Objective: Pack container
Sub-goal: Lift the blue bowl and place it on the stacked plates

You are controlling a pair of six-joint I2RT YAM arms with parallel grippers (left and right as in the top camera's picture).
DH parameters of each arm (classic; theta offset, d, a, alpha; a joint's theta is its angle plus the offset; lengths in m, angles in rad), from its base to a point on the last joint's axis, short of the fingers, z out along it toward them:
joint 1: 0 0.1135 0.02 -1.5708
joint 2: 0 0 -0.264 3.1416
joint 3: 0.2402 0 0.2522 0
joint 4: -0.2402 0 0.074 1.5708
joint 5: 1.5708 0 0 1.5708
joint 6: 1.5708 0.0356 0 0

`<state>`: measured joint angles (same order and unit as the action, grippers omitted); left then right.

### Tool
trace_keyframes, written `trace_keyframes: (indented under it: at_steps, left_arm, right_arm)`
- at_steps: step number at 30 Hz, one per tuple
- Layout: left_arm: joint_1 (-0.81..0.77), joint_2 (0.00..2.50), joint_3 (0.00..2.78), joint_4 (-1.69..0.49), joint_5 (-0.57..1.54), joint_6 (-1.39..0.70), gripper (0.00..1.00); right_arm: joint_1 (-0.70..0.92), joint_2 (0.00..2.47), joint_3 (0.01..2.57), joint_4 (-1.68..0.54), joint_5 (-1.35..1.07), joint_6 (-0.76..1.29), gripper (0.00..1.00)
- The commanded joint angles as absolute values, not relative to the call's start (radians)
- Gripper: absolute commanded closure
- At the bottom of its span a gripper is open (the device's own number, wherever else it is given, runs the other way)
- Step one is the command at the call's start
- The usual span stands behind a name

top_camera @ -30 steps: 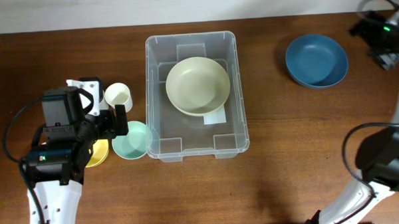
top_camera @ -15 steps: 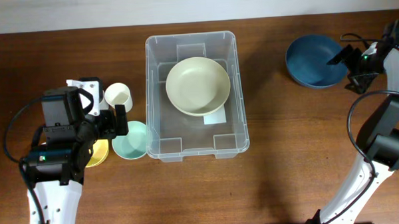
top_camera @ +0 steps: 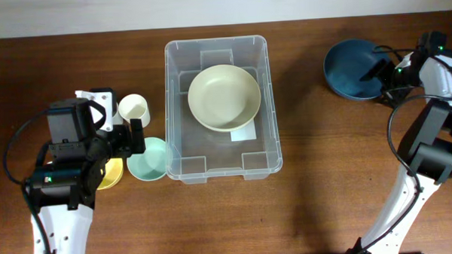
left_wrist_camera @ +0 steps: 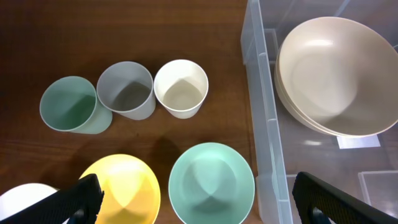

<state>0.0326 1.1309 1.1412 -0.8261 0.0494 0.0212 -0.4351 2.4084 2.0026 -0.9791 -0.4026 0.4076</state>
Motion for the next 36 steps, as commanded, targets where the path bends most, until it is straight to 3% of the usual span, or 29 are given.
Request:
trace_keyframes:
  at_steps: [1,4,10,15,27,36]
  left_arm:
    - [0.038,1.131,1.159,-0.823,0.057,0.015,0.01]
    - [0.038,1.131,1.159,-0.823,0.057,0.015,0.00]
    - [0.038,1.131,1.159,-0.823,0.057,0.015,0.00]
    - [0.038,1.131,1.159,-0.823,0.057,0.015,0.00]
    - [0.038,1.131,1.159,-0.823,0.057,0.015,0.00]
    - [0.038,1.131,1.159,-0.823,0.057,0.015,0.00]
  right_arm:
    - [-0.418,2.438,1.995,-0.977,-0.408,0.397,0.34]
    - [-0.418,2.438,1.995,-0.976,-0.408,0.397,0.46]
    - [-0.419,2.438,1.995,-0.979,-0.408,0.397,0.79]
    - [-0.419,2.438,1.995,-0.988,-0.409,0.397,0.96]
    - [-0.397,2.203,2.042,-1.007,-0.460,0.344,0.96]
    - [-0.181,1.871,2.061,-1.061,-0.459,0.265,0.96]
